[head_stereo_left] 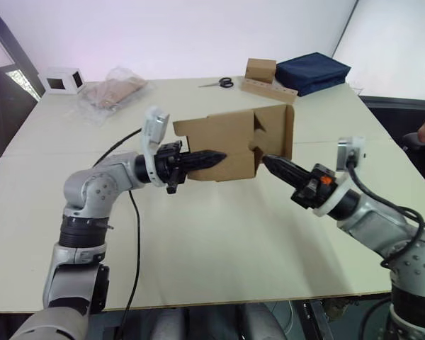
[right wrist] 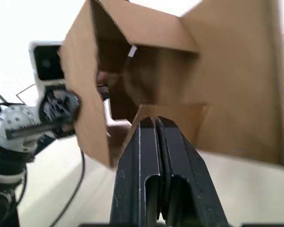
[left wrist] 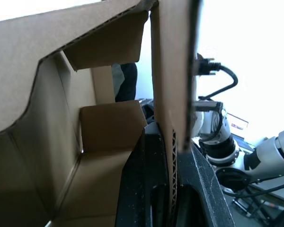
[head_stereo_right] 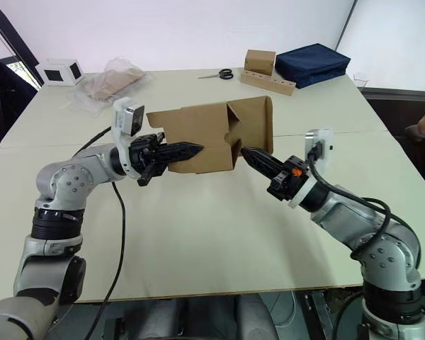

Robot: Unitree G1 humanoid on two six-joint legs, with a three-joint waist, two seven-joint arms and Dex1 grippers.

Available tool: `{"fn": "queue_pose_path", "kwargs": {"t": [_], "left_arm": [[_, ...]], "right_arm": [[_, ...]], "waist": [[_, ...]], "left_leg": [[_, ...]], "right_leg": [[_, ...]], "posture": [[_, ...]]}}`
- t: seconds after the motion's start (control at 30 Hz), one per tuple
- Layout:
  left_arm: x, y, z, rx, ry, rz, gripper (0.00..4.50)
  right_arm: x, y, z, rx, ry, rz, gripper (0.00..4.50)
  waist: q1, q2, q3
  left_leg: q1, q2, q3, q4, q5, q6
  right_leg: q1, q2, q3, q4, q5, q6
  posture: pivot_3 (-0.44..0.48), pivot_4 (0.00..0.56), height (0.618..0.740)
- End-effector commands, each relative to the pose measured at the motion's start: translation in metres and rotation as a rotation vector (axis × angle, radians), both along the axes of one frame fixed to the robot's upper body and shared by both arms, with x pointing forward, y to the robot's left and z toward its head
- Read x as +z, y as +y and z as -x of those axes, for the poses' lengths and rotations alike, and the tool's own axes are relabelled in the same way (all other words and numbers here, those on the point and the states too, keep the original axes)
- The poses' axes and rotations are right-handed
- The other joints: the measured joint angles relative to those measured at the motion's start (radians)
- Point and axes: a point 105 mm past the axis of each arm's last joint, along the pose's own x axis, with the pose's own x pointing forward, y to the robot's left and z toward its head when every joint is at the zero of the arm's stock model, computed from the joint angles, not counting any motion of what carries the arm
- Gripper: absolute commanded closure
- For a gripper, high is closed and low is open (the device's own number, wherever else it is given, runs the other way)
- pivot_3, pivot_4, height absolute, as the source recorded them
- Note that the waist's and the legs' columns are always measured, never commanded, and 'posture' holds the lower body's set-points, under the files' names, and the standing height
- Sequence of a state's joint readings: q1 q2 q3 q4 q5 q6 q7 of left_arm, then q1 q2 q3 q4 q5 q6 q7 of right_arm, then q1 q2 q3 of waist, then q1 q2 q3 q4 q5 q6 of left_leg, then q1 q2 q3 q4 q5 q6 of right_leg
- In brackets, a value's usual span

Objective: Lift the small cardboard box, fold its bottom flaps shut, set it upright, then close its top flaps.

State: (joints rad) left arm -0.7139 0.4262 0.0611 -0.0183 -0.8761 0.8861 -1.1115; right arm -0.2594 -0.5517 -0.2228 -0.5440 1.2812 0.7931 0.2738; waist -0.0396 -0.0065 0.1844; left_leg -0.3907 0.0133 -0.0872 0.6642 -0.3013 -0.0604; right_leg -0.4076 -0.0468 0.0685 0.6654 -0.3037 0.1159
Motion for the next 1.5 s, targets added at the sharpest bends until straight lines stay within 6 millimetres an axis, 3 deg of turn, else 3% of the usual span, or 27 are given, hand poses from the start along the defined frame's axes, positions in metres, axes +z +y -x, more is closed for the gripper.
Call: {"fn": "queue_pose_path", "kwargs": {"t": [0.03, 0.37, 0.57, 0.7, 0.8, 0.9, 1.03, 1.13, 1.27, 1.5], "left_arm": [[0.006, -0.003, 0.008, -0.026, -0.043, 0.01, 4.5], [0.007, -0.004, 0.008, -0.027, -0.048, 0.013, 4.5], [0.008, 0.004, 0.002, 0.001, -0.056, 0.006, 4.5], [0.011, 0.008, -0.002, 0.019, -0.062, 0.008, 4.5], [0.012, 0.007, 0.0, 0.009, -0.061, 0.007, 4.5], [0.013, 0.006, 0.003, 0.0, -0.063, 0.006, 4.5], [0.014, 0.006, 0.007, -0.001, -0.061, 0.012, 4.5], [0.016, 0.007, 0.008, 0.001, -0.054, 0.023, 4.5], [0.016, 0.006, 0.01, -0.003, -0.049, 0.021, 4.5], [0.016, 0.005, 0.007, 0.0, -0.042, 0.01, 4.5]], "right_arm": [[0.01, 0.007, 0.003, 0.027, -0.04, -0.037, 4.49], [-0.001, 0.019, 0.006, 0.079, -0.024, 0.014, 4.49], [0.008, 0.005, 0.013, 0.107, -0.027, -0.002, 4.49], [0.024, -0.017, 0.019, 0.123, -0.02, -0.1, 4.49], [0.048, -0.036, 0.01, 0.076, -0.069, -0.228, 4.49], [0.053, -0.053, -0.006, -0.026, -0.08, -0.278, 4.49], [0.038, -0.084, -0.039, -0.276, -0.055, -0.275, 4.49], [0.023, -0.09, -0.055, -0.363, -0.019, -0.245, 4.49], [0.011, -0.08, -0.064, -0.347, 0.0, -0.218, 4.49], [0.021, -0.046, -0.048, -0.101, -0.029, -0.218, 4.49]], "waist": [[0.0, 0.0, 0.0], [-0.001, 0.0, 0.0], [0.0, 0.0, 0.0], [0.002, 0.0, 0.0], [0.001, 0.0, 0.0], [-0.002, 0.0, 0.0], [-0.002, 0.0, 0.0], [-0.001, 0.0, 0.0], [-0.004, 0.0, 0.0], [-0.002, 0.001, 0.0]], "left_leg": [[0.0, 0.0, 0.0, 0.0, 0.0, 0.0], [0.0, 0.0, 0.0, 0.0, 0.0, 0.0], [0.0, 0.0, 0.0, 0.0, 0.0, 0.0], [0.0, 0.0, 0.0, 0.0, 0.0, 0.0], [0.0, 0.0, 0.0, 0.0, 0.0, 0.001], [0.0, 0.0, 0.0, 0.0, 0.0, 0.001], [0.0, 0.0, 0.001, 0.0, 0.0, 0.0], [0.0, 0.0, 0.001, 0.0, 0.0, 0.0], [0.0, 0.0, 0.001, 0.0, 0.0, -0.001], [0.0, 0.0, 0.001, 0.0, 0.001, -0.001]], "right_leg": [[0.0, 0.0, 0.0, 0.0, 0.0, 0.0], [0.0, 0.0, 0.0, 0.0, 0.0, 0.0], [0.0, 0.0, 0.0, 0.0, 0.0, 0.0], [0.0, 0.0, 0.0, 0.0, 0.0, 0.0], [0.0, 0.0, 0.0, 0.0, 0.0, 0.0], [0.0, 0.0, 0.0, 0.0, 0.0, 0.0], [0.0, 0.0, 0.0, 0.0, 0.0, 0.0], [0.0, 0.0, 0.0, 0.0, 0.0, 0.0], [0.0, 0.0, 0.0, 0.0, 0.0, 0.0], [-0.001, 0.0, 0.0, 0.0, 0.0, 0.0]], "posture": [[0.0, 0.15, 0.74], [0.0, 0.15, 0.74], [0.0, 0.15, 0.74], [0.0, 0.15, 0.74], [0.0, 0.15, 0.74], [0.0, 0.15, 0.74], [0.0, 0.15, 0.74], [0.0, 0.15, 0.74], [0.0, 0.15, 0.74], [0.0, 0.15, 0.74]]}}
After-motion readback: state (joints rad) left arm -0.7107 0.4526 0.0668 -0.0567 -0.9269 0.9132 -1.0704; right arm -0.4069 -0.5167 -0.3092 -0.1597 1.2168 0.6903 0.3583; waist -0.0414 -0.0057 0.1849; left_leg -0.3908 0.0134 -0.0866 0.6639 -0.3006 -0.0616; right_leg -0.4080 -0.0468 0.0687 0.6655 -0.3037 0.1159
